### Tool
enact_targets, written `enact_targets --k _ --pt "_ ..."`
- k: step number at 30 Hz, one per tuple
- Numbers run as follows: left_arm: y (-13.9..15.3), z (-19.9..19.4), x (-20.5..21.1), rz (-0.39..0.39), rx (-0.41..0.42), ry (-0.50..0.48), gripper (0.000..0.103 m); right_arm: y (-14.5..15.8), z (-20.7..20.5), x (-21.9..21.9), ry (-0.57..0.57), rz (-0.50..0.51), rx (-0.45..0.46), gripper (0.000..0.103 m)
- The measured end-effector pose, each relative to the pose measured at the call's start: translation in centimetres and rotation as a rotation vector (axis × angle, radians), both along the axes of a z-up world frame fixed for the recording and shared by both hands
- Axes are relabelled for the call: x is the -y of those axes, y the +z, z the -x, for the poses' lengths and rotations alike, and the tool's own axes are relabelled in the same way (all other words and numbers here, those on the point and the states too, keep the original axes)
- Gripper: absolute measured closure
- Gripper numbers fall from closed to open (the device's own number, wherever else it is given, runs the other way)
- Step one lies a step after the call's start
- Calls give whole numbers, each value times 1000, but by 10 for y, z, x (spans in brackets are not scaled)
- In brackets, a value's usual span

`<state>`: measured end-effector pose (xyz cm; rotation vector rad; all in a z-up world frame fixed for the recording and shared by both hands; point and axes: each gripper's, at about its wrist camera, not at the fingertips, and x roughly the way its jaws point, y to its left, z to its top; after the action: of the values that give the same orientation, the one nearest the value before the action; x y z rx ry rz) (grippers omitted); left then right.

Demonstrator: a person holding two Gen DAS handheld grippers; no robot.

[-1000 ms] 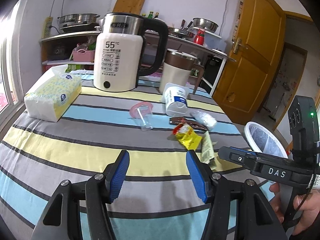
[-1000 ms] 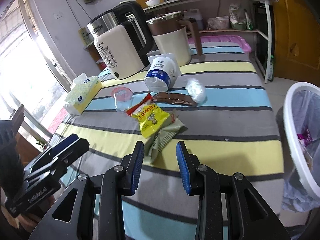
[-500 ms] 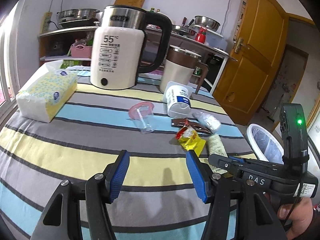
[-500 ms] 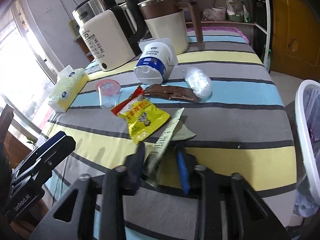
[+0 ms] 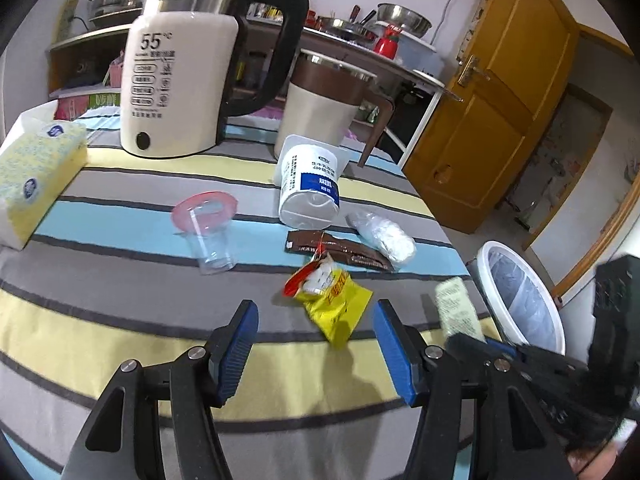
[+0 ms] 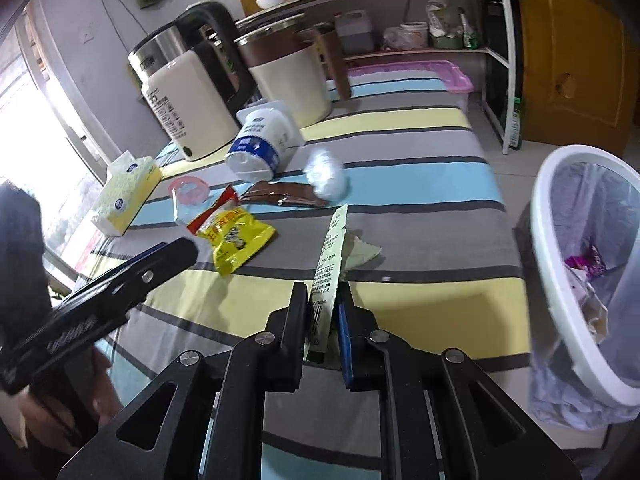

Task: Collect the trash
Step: 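Grasp the yellow snack bag with the left tool while the right tool grasps the paper strip, then carry the snack bag and paper strip over the bin with both tools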

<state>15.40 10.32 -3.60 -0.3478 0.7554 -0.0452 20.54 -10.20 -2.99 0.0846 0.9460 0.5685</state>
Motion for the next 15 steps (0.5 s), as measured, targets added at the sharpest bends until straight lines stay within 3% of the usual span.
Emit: enact_targets --k 7,10,11,13,15 --pt "-13 -30 8 -21 -71 25 43 0 -3 12 -10 -10 1 88" --pt "-13 -34 9 -23 -64 26 44 0 -3 16 -13 -13 1 88" --pt "-13 -35 10 -23 -64 23 46 -1 -3 17 -14 -14 1 88" --pt "-15 -36 11 -30 -75 25 64 -1 -3 19 -17 -16 3 88" --pt "-15 -36 11 -29 -75 25 72 0 -3 22 -22 -17 6 88"
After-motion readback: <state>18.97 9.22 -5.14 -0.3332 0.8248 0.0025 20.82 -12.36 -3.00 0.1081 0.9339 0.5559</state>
